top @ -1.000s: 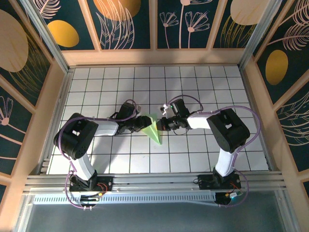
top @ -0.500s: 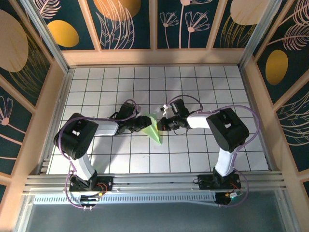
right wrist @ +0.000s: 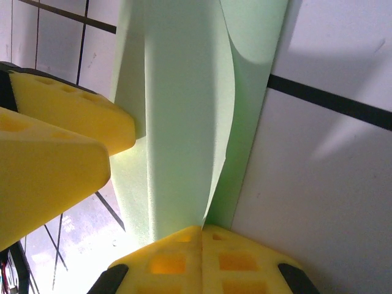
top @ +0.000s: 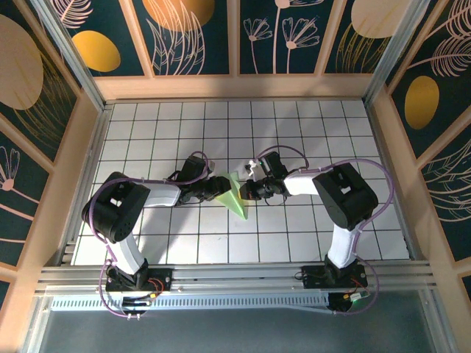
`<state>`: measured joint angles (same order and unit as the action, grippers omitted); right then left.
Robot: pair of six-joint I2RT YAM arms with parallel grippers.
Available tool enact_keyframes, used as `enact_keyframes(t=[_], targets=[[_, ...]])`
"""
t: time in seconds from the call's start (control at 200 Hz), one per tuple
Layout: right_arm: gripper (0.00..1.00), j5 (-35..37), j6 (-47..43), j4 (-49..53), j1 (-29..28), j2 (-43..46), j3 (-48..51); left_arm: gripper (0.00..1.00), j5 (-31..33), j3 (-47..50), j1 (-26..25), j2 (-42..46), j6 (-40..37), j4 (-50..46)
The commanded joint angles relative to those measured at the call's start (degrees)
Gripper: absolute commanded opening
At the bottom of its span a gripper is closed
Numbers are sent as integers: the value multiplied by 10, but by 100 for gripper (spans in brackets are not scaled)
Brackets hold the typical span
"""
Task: Fold a paper plane with a square sheet of paper (fold left side to right side)
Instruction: Fourth fold the wing at the center of the table.
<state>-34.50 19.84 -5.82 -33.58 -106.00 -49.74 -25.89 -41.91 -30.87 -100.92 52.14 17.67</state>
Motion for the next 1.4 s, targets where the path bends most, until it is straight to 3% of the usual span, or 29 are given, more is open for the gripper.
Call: enact_keyframes(t=[0.0,0.18,0.591,0.641,0.831,0.926,1.091,1.396], targets=[[5,17,-14,17,-1,-14,-13,44,25,4,-1,-16,-12,-42],[0,25,-16,25,-3,-26,-13,47,14,2,-1,-5,-4,-28],[0,33,-11,31,-7,-44,-12,50,30,-21,-1,55,-13,-61],[0,33,-12,31,-7,-46,-12,47,33,-23,-2,61,-16,-66],[0,37,-9,34,-7,-47,-14,17,6,-37,-1,49,-26,-59],[0,37,-8,34,-7,-48,-14,9,-13,-46,-2,31,-25,-45],[0,40,-7,38,-9,-49,-15,3,-47,-70,-2,-19,-22,-24],[0,46,-13,54,-11,-54,-24,3,-57,-92,-3,-62,-32,-26]])
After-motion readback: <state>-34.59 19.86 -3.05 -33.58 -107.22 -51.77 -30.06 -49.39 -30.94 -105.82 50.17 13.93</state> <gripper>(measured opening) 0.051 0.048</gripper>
